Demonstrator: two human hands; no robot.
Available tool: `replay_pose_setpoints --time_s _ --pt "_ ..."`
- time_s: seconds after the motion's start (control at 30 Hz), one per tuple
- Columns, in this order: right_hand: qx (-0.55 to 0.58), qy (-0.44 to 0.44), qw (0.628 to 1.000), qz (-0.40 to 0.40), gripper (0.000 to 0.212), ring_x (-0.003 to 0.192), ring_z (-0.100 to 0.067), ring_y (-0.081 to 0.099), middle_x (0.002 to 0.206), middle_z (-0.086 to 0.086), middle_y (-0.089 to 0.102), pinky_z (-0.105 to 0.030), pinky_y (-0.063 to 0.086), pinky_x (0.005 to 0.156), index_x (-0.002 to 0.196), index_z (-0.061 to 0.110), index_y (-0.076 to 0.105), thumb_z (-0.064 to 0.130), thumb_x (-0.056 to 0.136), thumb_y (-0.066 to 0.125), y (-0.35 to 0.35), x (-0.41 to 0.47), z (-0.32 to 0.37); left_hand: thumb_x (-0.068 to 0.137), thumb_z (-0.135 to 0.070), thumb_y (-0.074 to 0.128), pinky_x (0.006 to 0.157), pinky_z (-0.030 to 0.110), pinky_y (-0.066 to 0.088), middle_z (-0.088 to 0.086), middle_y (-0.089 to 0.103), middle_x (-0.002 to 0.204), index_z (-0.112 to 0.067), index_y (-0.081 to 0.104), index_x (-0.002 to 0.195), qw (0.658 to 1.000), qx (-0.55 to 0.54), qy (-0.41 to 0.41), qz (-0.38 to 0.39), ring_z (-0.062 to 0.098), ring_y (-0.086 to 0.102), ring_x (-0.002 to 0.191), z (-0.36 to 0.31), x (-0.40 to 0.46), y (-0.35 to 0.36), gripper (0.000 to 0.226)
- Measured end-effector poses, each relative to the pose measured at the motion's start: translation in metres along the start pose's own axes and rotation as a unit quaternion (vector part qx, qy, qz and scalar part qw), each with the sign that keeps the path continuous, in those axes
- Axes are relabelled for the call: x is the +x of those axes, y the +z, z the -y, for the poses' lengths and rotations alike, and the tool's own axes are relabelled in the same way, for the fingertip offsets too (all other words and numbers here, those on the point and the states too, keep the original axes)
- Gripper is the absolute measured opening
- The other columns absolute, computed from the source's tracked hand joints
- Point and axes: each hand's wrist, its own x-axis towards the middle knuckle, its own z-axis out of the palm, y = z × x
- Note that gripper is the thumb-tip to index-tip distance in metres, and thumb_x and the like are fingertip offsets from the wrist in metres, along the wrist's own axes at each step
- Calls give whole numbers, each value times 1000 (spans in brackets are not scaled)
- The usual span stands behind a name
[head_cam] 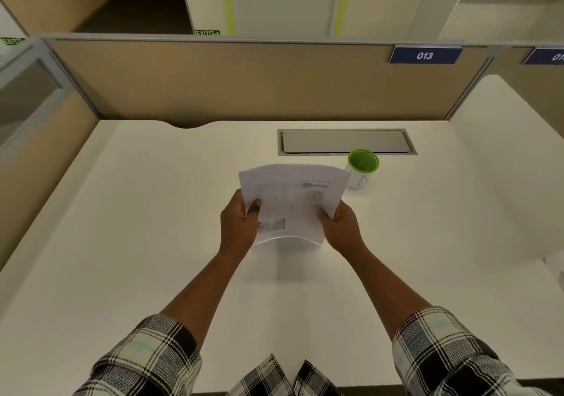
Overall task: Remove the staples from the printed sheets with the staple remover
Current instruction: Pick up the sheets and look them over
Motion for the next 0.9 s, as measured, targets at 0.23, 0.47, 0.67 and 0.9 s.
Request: replay_pose_setpoints --time_s 0.23,0.47,0.67,0.9 --pt "-4 1 1000 8 26 100 -16 60 109 4 65 -16 43 79 120 13 61 13 93 58 -4 -1 3 96 -24 57 70 9 51 -4 67 100 -11 60 109 989 19 125 -82 4 62 86 -36 16 -18 19" --pt "-2 -40 999 -17 41 103 -16 63 115 4 64 -19 54 79 125 19 46 19 89 65 -9 1 12 95 -17 57 67 3 44 -5 66 94 -7 67 106 987 15 117 -109 -2 60 81 -44 18 -19 17" --pt "21 -153 981 -120 63 93 -1 64 106 7 61 -9 49 79 142 18 31 18 89 67 -25 5 47 95 -15 57 69 2 44 -3 67 96 -6 67 105 987 14 122 -107 4 60 82 -44 17 -20 17" --pt "3 -189 974 -122 40 80 5 64 85 18 62 -9 49 68 131 17 47 21 93 61 -33 18 65 97 -12 54 70 2 44 -2 66 96 -9 66 105 989 10 117 -90 10 59 84 -46 19 -17 15"
